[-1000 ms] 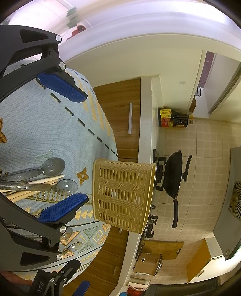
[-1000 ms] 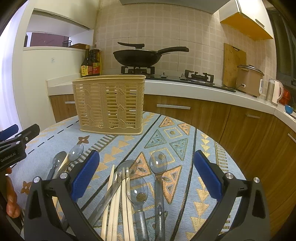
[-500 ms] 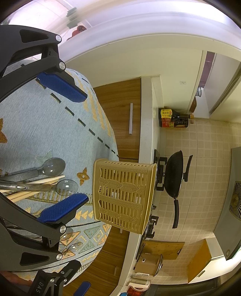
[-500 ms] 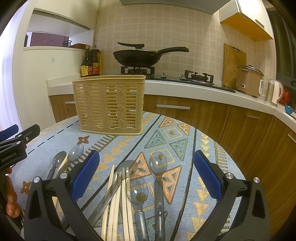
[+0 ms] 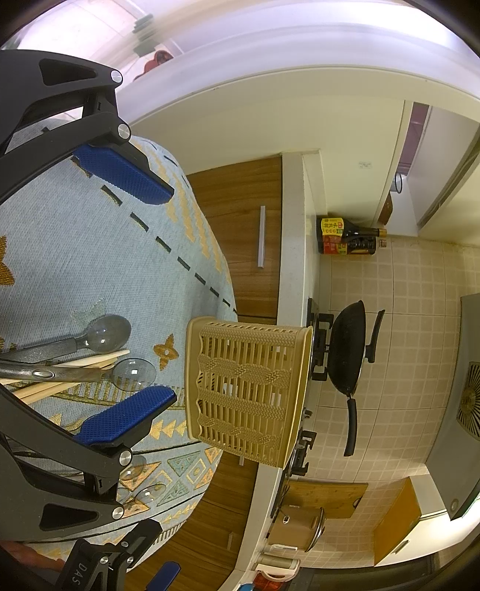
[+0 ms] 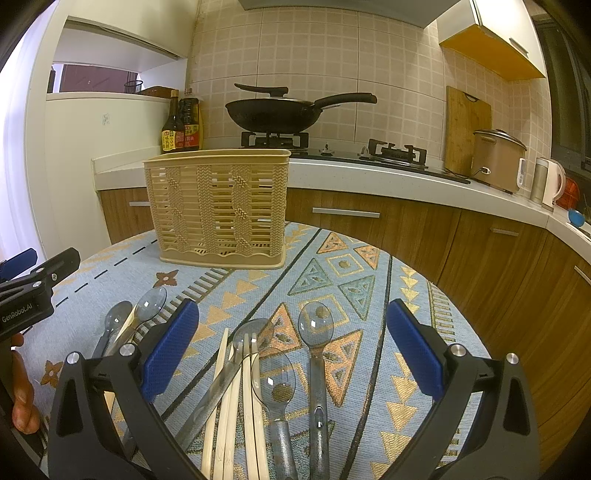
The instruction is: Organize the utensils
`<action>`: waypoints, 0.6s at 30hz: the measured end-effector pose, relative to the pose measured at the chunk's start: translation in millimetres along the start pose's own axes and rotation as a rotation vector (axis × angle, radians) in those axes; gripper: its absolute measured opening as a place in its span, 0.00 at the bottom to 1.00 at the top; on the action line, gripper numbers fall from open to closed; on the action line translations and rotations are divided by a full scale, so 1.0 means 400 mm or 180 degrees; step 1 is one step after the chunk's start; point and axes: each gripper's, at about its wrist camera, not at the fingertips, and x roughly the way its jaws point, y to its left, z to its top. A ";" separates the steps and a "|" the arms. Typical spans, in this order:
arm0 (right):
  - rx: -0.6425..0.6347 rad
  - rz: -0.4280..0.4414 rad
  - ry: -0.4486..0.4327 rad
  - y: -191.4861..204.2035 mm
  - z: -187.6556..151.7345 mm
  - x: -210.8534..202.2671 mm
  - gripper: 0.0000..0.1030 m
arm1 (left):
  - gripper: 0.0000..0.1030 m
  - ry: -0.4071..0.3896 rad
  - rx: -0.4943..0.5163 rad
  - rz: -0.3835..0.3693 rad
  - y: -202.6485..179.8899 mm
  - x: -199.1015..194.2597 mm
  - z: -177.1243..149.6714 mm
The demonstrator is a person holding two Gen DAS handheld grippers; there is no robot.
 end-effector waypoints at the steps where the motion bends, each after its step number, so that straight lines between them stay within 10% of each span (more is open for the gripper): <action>1: 0.0000 0.0000 0.0000 0.000 0.000 0.000 0.94 | 0.93 0.0001 0.0001 -0.0001 0.000 0.001 0.001; 18: 0.0001 0.0001 -0.0003 0.000 0.000 -0.001 0.94 | 0.93 0.0011 0.0001 -0.0002 0.003 0.002 0.002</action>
